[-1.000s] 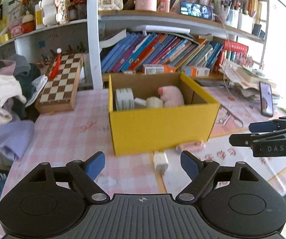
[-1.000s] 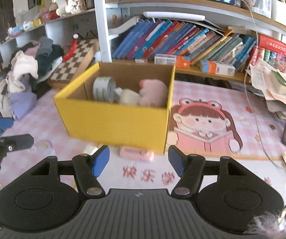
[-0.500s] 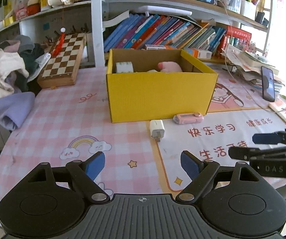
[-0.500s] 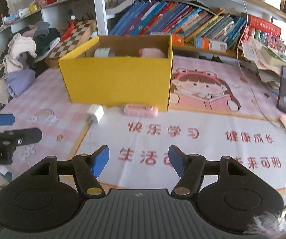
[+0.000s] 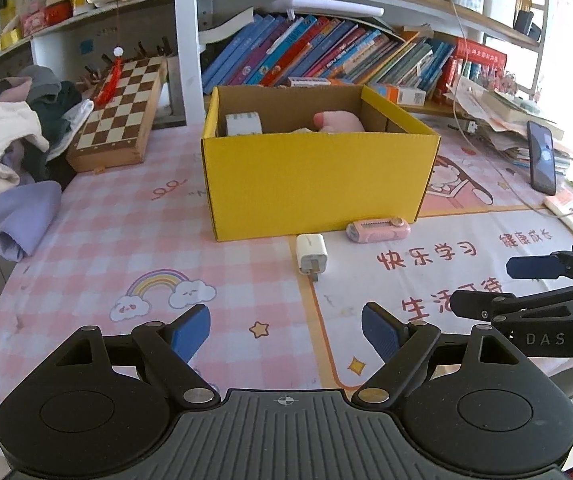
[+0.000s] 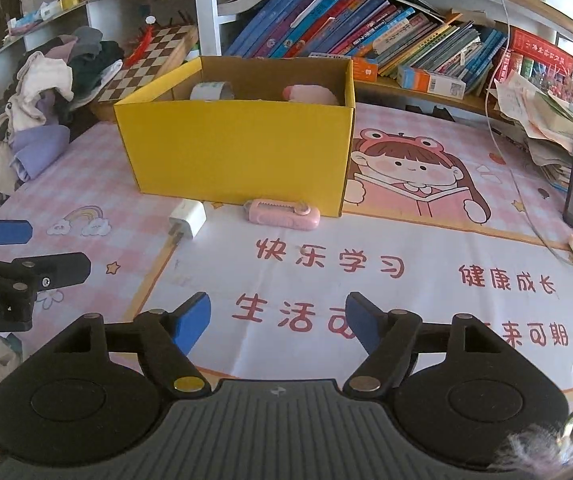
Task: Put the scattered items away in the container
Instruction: 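Withdraw both grippers and approach the small charger and pink box cutter, then grasp the small white charger with left gripper while right gripper grasps the pink cutter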
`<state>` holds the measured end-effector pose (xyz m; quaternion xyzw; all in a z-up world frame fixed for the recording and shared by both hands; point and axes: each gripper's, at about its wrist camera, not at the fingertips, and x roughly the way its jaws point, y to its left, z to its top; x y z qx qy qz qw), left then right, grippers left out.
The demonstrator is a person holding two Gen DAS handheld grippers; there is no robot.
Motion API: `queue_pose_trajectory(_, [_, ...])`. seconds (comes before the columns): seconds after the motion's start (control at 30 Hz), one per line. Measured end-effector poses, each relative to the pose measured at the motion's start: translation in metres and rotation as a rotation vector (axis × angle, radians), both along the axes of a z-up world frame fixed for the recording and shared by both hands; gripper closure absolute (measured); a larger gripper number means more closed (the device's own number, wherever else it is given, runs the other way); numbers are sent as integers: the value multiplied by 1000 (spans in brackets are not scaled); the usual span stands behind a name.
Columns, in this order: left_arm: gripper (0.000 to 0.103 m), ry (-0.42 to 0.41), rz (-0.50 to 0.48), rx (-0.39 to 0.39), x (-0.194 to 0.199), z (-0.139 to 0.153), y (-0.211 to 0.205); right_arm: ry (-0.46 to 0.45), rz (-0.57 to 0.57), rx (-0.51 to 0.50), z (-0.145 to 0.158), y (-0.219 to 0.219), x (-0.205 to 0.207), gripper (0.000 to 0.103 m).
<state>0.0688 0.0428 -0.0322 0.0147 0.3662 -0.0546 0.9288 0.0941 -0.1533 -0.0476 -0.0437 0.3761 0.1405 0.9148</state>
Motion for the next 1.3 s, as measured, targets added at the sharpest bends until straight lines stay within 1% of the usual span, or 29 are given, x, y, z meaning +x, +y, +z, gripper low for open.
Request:
queue_pose_trajectory(0.13, [18,1,-13,-21,4,-2,-3,4,5,-9,-1,-1,7,23])
queue_pose_trajectory(0.3, [18,-2,-19,-1,10,-6,-11,8,10,-14,-3,-1,16,21])
queue_pose_trajectory(0.6, [18,-40,-2,32,21,-10,-18,18,10,-16,-8,-4,33,20])
queue_pose_trajectory(0.77, [18,-28,9,22,35,-12,-17,22,0,1,-12,-3,49,20])
queue_pose_trajectory(1.0, [21,-7,30,10,56,-17,-17,38,24,2,-19,2,68,21])
queue_pose_trajectory(1.13, [28,16,25,-2,68,-24,-18,48,35,5,-22,3,80,22])
queue_pose_trajectory(1.2, [38,28,22,-6,74,-27,-19,51,39,6,-24,4,86,22])
queue_pose_trajectory(1.3, [48,45,18,-12,84,-32,-20,57,41,9,-27,4,92,22])
